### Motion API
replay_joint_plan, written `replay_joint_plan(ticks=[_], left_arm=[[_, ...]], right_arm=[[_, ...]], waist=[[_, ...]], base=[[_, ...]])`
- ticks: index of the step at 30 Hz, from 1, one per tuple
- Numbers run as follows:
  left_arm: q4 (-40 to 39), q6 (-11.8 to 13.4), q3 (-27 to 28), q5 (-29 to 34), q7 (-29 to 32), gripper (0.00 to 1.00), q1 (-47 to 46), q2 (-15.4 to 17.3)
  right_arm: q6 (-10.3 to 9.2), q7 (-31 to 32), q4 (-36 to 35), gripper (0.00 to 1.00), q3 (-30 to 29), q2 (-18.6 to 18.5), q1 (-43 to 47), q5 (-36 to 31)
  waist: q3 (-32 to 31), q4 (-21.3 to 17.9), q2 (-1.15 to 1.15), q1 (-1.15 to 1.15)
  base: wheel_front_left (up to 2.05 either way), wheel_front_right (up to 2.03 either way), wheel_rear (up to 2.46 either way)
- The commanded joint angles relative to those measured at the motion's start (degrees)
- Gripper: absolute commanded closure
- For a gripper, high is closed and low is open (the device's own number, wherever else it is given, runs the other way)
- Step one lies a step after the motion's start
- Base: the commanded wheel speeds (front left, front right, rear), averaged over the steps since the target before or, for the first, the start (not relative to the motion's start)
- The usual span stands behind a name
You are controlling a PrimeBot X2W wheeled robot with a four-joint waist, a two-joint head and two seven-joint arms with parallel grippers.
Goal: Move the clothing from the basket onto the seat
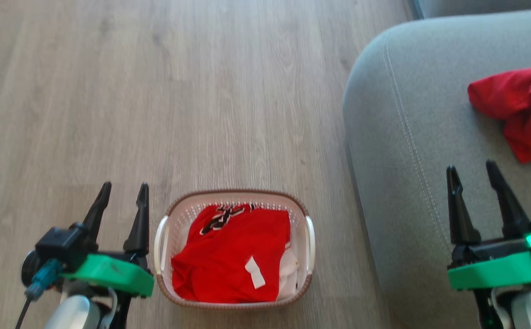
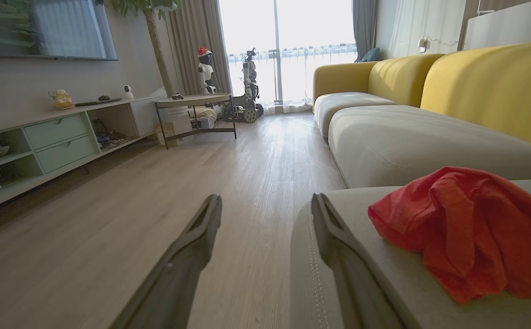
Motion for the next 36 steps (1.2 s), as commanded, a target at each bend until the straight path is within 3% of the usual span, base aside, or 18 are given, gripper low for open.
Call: replay_joint_plan(ticks=[1,19,36], left_arm=[[-1.0,-0.4,1.9,0.7,-0.7,0.0,-3.6,0.7],[12.3,-5.8,-2.8,2.7,-0.4,0.0,-19.1,-1.9],[43.3,-12.8,-8.5,2.7,0.8,0.0,-36.9,-6.5]], right_arm=[[0.41,-0.5,-2.5,0.0,1.2,-1.6,-2.7,-0.3],[0.41,-0.5,-9.1,0.0,1.2,-0.6,-12.0,-0.5],[0.41,-0.5,-14.4,0.0,0.4,0.5,-18.3,-0.8]], waist=[[2.4,-1.0,0.0,0.0],[17.5,-3.5,0.0,0.0],[29.2,-5.9,0.0,0.0]], base=[[0.0,0.0,0.0],[0.0,0.0,0.0],[0.0,0.0,0.0]])
